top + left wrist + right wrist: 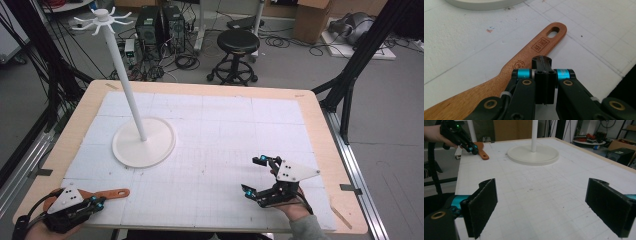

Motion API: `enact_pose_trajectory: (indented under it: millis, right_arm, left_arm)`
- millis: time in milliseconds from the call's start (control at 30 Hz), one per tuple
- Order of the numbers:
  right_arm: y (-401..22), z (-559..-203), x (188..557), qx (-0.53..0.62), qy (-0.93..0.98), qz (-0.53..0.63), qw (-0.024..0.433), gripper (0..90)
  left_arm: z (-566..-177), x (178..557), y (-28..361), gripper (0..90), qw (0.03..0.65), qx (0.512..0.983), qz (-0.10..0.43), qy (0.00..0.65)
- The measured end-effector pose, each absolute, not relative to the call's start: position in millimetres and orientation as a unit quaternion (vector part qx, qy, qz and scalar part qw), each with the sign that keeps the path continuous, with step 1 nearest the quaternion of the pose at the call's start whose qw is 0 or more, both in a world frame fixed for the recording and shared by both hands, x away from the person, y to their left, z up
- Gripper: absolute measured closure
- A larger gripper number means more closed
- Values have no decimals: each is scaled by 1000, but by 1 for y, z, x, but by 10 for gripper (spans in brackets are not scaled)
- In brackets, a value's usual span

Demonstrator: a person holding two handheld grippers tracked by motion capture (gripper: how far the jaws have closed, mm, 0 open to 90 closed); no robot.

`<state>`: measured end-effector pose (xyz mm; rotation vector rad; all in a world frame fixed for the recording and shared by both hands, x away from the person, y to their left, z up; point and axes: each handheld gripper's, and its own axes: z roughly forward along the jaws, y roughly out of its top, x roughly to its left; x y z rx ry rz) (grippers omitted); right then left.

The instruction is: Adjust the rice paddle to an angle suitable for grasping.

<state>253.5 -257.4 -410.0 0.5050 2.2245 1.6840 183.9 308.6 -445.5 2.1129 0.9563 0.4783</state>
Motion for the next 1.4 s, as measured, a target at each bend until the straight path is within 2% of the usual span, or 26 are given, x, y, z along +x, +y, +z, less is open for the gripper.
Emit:
enact_pose_trajectory:
  millis: [900,1267,1400]
  right_arm:
    - [-255,-414,252,168,793,567,148,97]
    - [-254,-415,251,169,795,564,145,97]
    - [-254,-415,251,167,795,564,145,97]
  left_arm:
    - [-444,238,307,896,357,812,209,411]
    - [-443,241,307,896,348,817,217,406]
    - [-440,239,313,896,368,810,216,402]
